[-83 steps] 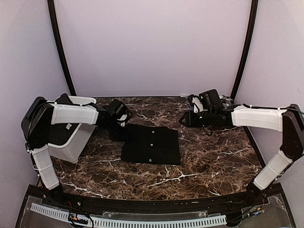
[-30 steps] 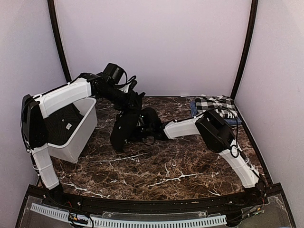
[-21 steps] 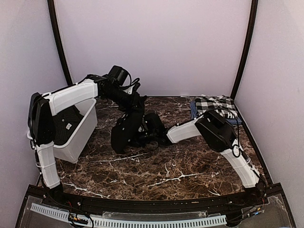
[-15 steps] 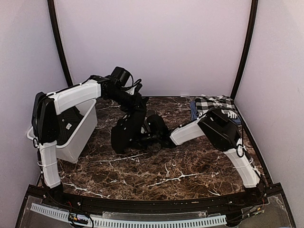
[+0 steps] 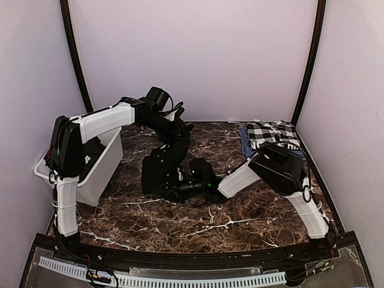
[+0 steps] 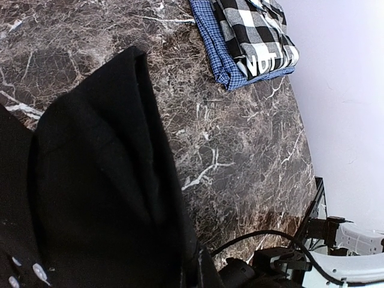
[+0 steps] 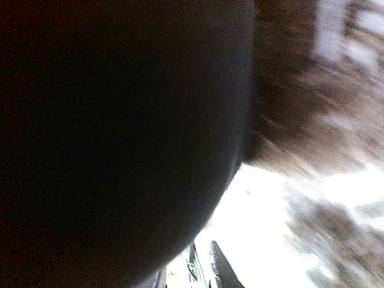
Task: Fold and stack the long sleeve shirts
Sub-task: Turn over the square folded shirt at the center of the board.
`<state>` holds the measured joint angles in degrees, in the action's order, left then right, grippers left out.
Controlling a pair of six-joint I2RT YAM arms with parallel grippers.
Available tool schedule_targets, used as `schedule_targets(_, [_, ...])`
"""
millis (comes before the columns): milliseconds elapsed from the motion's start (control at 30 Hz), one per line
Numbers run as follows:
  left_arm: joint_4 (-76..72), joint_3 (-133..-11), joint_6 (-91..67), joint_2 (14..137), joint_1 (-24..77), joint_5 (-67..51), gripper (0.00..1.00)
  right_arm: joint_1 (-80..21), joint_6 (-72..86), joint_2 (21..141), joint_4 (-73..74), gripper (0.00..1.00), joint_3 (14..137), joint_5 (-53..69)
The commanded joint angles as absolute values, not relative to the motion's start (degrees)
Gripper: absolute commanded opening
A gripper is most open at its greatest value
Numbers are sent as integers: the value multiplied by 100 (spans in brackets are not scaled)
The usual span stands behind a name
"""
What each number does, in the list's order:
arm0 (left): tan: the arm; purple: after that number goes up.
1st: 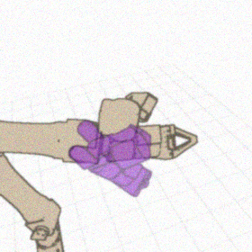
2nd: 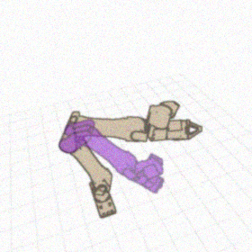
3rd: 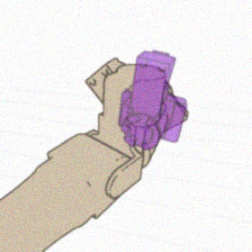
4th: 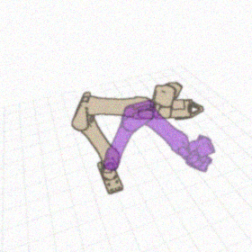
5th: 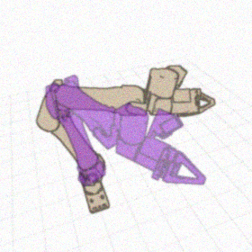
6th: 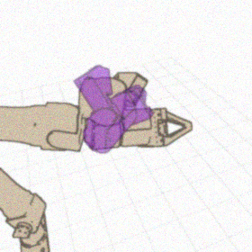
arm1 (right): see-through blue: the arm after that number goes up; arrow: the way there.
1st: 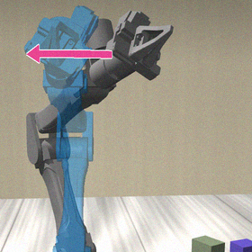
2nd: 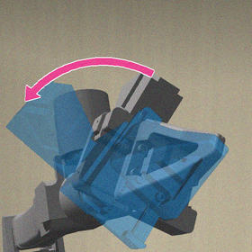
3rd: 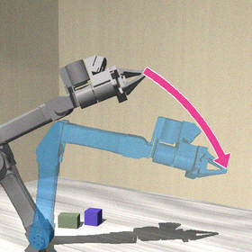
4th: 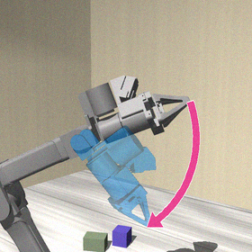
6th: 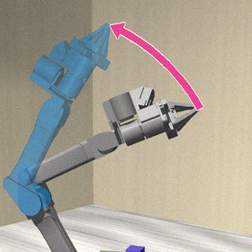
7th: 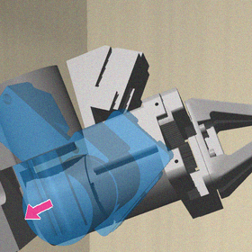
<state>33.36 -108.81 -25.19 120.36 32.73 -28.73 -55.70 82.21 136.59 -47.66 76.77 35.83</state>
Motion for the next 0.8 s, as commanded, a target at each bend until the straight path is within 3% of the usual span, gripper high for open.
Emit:
schedule_targets(0, [3099, -10829, -2476, 11949, 3286, -3185, 0, -5338, 8172, 12955, -5399, 22, 6953, 3232])
schedule_targets(367, [2965, -10653, -2388, 11984, 3383, -3439, 0, -4949, 7784, 11498, -5983, 26, 4796, 2189])
schedule_targets(533, [2735, -10481, -2516, 12041, 3540, -3527, 0, -4737, 7137, 10410, -5279, 28, 3956, 1514])
schedule_targets(667, [2336, -10264, -2789, 12102, 3797, -3501, 0, -4489, 6281, 9471, -3803, 34, 3540, 824])
schedule_targets(733, [2174, -10280, -2878, 12185, 4074, -3337, 8, -4323, 6014, 9023, -3242, 38, 3370, 568])
schedule_targets(767, [2172, -10308, -2889, 12264, 4142, -3183, 19, -4225, 5913, 8823, -2996, 39, 3306, 480])
